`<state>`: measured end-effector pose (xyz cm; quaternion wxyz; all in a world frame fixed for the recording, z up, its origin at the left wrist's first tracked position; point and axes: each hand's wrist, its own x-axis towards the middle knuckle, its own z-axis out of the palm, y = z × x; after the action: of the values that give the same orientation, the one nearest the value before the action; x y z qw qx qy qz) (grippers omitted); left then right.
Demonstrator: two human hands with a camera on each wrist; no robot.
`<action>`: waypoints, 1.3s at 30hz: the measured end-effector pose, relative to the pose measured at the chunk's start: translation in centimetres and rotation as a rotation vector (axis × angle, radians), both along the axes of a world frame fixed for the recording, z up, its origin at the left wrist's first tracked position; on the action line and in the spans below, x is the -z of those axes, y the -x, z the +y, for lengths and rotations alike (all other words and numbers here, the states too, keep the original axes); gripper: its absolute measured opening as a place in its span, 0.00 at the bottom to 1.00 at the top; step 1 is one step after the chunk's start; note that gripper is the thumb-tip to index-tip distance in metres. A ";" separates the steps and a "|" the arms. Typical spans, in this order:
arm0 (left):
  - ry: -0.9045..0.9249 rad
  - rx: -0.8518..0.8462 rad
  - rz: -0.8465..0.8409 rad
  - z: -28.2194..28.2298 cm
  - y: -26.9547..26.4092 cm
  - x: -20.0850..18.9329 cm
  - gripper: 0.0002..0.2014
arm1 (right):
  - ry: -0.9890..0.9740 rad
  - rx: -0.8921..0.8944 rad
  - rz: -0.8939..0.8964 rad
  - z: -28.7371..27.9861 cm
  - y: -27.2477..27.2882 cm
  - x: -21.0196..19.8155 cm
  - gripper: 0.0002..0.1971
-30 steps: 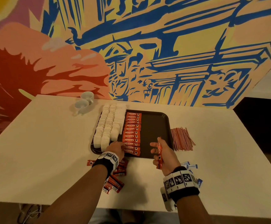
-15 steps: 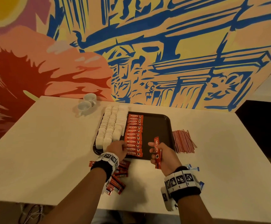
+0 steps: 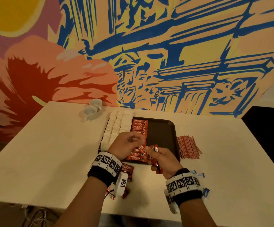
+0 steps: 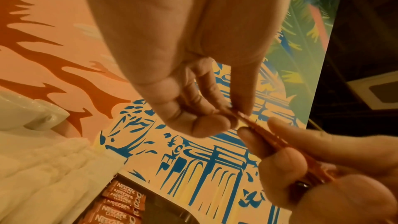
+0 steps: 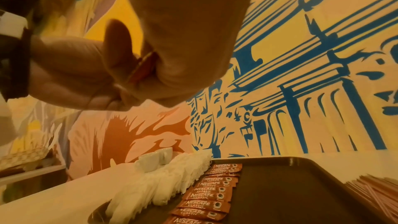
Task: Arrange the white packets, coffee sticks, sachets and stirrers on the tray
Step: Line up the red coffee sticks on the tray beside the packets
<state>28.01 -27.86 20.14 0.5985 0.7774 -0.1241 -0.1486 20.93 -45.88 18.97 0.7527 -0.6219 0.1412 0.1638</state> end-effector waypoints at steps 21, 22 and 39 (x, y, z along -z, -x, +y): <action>-0.455 0.020 -0.228 0.6 0.7 2.5 0.17 | 0.353 0.205 -0.061 -1.5 -1.5 1.1 0.14; -0.472 -0.008 -0.218 0.9 0.1 2.4 0.17 | 0.353 0.220 -0.010 -1.7 -1.7 1.3 0.18; -0.945 0.071 -0.107 -1.2 -5.2 10.2 0.13 | 0.205 0.292 0.068 -3.3 -1.1 3.3 0.10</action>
<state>33.19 -29.06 9.94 0.1666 0.9663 -0.0998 -0.1688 22.01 -49.21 15.62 0.6961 -0.6622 0.2713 0.0584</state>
